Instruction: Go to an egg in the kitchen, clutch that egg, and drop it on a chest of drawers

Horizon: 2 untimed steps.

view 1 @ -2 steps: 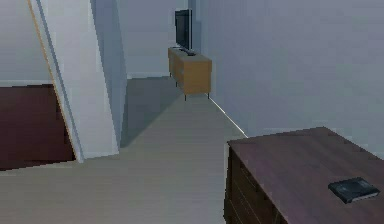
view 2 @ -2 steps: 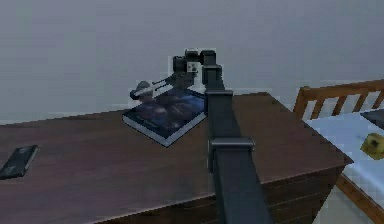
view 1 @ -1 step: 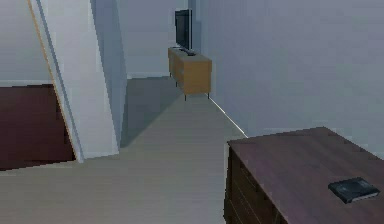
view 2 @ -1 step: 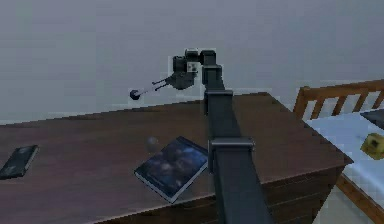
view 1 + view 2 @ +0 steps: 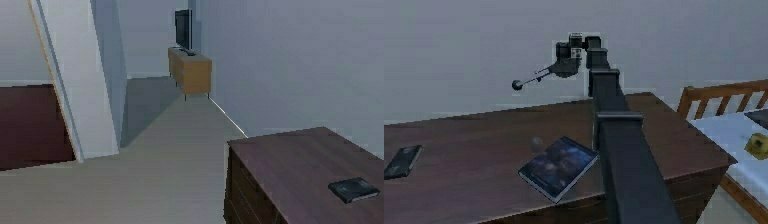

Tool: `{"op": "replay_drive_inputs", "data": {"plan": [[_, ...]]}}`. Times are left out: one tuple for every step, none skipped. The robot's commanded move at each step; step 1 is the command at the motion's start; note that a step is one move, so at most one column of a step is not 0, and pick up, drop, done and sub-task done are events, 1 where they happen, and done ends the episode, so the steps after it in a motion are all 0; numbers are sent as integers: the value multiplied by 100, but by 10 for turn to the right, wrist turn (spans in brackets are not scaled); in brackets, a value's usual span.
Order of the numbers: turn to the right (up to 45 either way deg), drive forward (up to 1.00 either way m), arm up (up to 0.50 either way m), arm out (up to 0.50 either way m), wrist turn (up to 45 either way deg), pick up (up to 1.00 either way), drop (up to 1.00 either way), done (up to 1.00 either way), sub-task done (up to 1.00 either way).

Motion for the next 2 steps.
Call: {"op": "replay_drive_inputs", "data": {"plan": [[0,0,0,-8,0,0,0,0,0],[0,0,0,0,0,0,0,100,0]]}}
